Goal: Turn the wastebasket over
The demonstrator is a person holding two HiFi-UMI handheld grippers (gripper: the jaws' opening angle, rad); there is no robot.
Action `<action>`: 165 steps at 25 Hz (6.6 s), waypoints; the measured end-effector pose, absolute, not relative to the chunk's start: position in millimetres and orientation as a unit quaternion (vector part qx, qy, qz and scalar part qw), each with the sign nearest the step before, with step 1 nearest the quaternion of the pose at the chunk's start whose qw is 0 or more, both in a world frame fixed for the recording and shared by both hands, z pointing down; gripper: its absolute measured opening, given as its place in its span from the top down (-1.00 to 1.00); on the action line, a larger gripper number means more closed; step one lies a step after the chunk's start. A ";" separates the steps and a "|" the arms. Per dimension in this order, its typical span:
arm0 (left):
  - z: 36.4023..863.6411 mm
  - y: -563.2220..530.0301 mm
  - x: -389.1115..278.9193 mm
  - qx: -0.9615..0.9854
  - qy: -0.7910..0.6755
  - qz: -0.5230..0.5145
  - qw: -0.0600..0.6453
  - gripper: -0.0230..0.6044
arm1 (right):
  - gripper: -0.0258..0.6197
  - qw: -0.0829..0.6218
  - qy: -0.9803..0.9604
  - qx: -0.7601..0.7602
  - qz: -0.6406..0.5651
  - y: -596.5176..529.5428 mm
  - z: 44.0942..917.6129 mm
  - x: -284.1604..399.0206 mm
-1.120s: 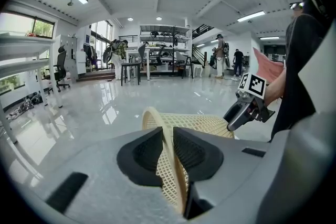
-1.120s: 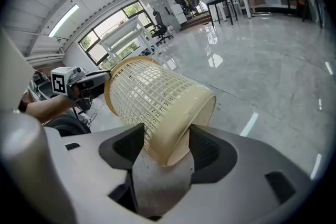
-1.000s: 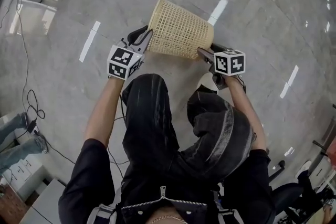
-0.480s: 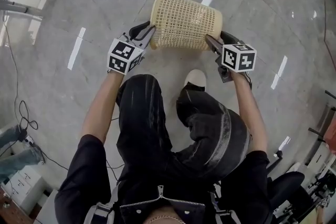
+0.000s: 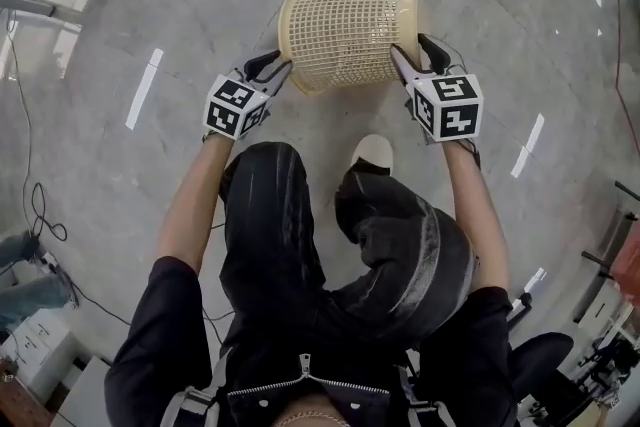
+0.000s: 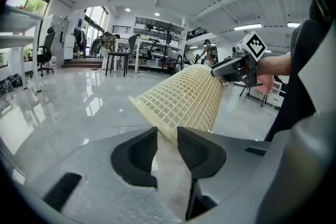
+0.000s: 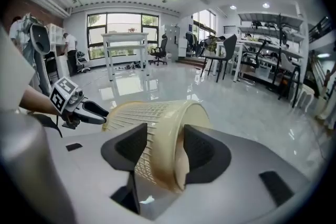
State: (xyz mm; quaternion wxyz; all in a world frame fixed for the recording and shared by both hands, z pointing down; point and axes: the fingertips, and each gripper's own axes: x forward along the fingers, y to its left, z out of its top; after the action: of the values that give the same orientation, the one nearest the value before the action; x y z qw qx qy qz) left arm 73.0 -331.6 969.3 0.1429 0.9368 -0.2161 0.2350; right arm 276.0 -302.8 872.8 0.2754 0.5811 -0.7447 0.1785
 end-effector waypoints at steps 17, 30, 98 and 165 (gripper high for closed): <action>959.8 -334.2 -9.0 0.926 -0.277 0.222 0.128 0.91 | 0.28 0.372 -0.800 0.470 0.019 -343.3 861.0 151.8; 955.0 -323.1 -25.6 0.927 -0.274 0.217 0.136 0.91 | 0.28 0.378 -0.821 0.426 -0.038 -346.3 871.1 97.5; 906.6 -331.4 97.4 0.960 -0.196 0.176 0.092 0.91 | 0.87 0.264 -0.759 0.571 0.168 -320.6 898.5 250.7; 68.2 -101.6 -14.0 0.966 -0.258 0.006 0.029 0.91 | 0.87 0.032 -0.776 0.629 0.037 -72.7 56.0 102.8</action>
State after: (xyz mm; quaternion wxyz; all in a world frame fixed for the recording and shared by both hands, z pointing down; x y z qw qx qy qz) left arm -14.0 -101.6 68.2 0.0288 0.9656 -0.2585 0.0062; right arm 102.8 -72.7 56.0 0.0322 0.6292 -0.7757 0.0365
